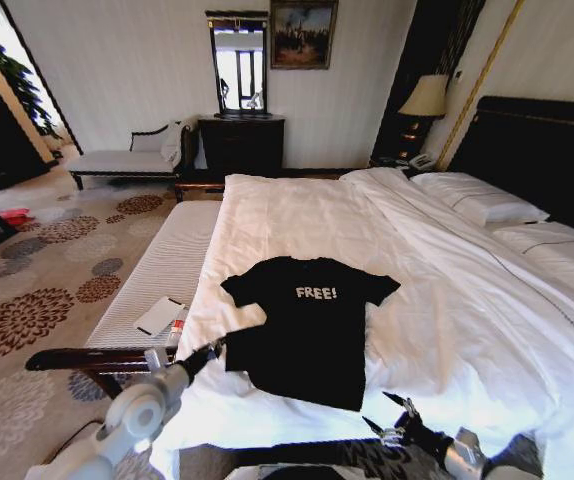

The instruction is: Fold the clothes on the bed.

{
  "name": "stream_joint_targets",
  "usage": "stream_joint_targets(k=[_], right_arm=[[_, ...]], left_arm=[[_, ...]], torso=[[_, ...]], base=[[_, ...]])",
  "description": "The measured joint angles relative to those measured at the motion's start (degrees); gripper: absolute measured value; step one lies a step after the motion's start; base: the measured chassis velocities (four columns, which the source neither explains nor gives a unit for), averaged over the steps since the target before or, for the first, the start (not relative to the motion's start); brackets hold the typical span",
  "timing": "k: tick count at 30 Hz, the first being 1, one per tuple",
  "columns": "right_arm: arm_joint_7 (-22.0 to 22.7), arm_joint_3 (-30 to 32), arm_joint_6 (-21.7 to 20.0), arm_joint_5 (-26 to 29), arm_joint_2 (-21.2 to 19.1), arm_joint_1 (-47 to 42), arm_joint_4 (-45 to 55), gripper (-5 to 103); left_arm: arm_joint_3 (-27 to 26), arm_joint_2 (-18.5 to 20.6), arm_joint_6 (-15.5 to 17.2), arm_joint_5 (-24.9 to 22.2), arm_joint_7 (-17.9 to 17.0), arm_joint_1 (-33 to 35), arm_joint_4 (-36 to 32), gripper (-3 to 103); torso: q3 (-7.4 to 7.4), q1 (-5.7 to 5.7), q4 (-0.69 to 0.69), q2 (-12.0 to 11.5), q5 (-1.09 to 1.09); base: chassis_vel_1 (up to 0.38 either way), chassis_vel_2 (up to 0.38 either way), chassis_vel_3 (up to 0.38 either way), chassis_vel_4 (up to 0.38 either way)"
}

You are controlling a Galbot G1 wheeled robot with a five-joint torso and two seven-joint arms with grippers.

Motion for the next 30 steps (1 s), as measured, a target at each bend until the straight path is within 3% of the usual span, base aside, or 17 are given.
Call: stream_joint_targets(k=[21, 30], right_arm=[[-0.51, -6.13, -2.64, 7.26, -2.73, 5.23, 0.68, 100], [-1.84, -15.12, -6.28, 17.42, -4.63, 11.75, 0.87, 100]], left_arm=[[-4.66, -0.47, 0.01, -3.41, -1.62, -2.01, 2.40, 0], [-1.43, -2.00, -0.13, -0.91, -2.71, -1.34, 0.92, 0]], torso=[[0.00, 0.00, 0.00, 0.00, 0.01], [0.00, 0.00, 0.00, 0.00, 0.01]], base=[[0.000, 0.000, 0.000, 0.000], [0.000, 0.000, 0.000, 0.000]])
